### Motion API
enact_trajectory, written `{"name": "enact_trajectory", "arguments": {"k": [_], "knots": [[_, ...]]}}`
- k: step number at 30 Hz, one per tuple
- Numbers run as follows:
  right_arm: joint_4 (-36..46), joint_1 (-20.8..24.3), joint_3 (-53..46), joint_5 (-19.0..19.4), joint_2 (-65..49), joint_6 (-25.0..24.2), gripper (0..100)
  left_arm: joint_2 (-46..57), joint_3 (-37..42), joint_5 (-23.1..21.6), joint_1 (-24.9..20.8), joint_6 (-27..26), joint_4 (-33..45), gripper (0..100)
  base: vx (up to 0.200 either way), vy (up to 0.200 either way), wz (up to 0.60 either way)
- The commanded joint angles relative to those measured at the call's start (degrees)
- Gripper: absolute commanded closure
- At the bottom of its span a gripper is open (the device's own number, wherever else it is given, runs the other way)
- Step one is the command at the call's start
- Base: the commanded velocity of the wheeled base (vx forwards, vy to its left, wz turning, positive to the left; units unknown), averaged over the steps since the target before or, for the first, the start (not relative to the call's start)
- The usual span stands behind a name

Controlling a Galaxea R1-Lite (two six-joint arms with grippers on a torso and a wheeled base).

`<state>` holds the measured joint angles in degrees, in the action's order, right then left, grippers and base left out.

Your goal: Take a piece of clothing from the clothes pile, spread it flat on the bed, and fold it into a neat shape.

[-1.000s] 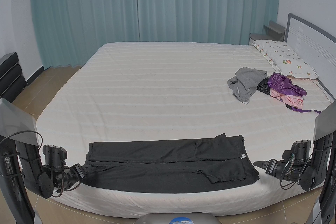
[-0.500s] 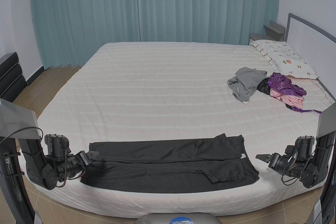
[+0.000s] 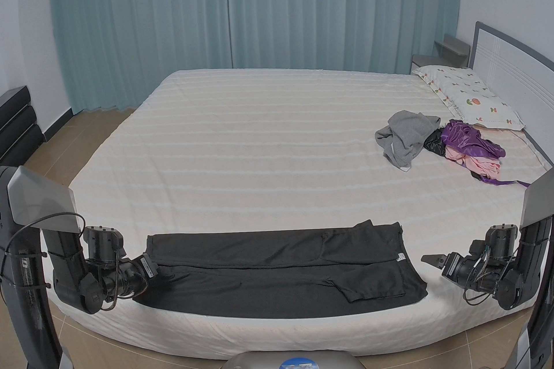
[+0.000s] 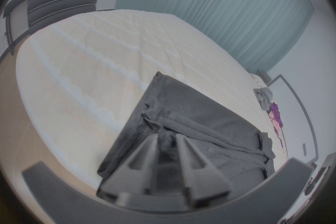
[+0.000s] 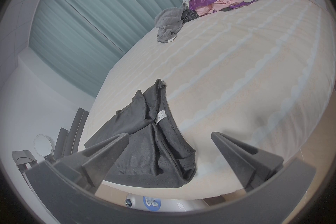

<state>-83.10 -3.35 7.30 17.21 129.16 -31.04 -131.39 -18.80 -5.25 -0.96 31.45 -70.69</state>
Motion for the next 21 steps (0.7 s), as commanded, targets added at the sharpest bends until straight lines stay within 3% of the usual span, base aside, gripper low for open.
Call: {"name": "enact_trajectory", "arguments": {"k": [1,12,21], "knots": [[0.0,0.0,0.0,0.0,0.3,0.0,0,-0.4,-0.1,0.4,0.8,0.0,-0.6,100,0.0,0.0,0.0],[0.0,0.2,-0.1,0.1,0.7,0.0,0,2.3,-0.5,2.1,1.8,-0.3,-0.8,100,0.0,0.0,0.0],[0.0,0.4,-0.1,0.1,1.1,0.0,0,3.2,0.1,3.1,1.5,-3.9,-0.7,100,0.0,0.0,0.0]]}}
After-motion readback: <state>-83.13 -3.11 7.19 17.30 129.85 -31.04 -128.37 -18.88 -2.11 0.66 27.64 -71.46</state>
